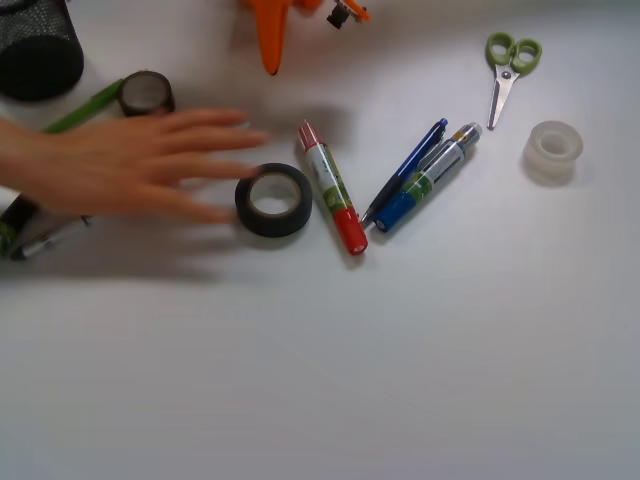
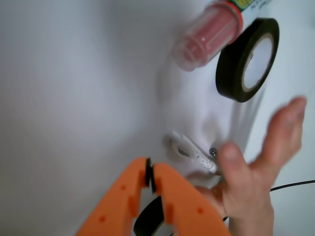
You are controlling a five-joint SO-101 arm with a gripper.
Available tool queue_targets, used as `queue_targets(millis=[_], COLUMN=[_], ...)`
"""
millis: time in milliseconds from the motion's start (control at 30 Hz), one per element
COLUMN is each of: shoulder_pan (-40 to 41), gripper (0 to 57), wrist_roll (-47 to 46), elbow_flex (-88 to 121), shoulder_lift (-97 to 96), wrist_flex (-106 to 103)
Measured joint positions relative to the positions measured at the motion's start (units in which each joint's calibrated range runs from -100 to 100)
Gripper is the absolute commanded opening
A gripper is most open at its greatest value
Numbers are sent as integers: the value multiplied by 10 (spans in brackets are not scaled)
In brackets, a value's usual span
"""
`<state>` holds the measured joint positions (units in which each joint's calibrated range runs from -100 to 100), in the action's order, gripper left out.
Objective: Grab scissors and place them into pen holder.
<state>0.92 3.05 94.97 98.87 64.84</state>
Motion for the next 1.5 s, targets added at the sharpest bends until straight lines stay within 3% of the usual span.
queue_targets(millis=[233, 633, 800, 967, 1167, 1267, 1500], shoulder_pan=[36, 61, 149, 212, 234, 282, 405], gripper=[258, 263, 261, 260, 259, 259, 259], wrist_roll=[2, -10, 2, 20, 33, 66, 268], elbow_flex=[4, 4, -24, -204, -495, -621, -705], shoulder_lift=[0, 0, 0, -29, -226, -370, -630], wrist_flex=[-19, -40, -114, -123, -37, 14, 35])
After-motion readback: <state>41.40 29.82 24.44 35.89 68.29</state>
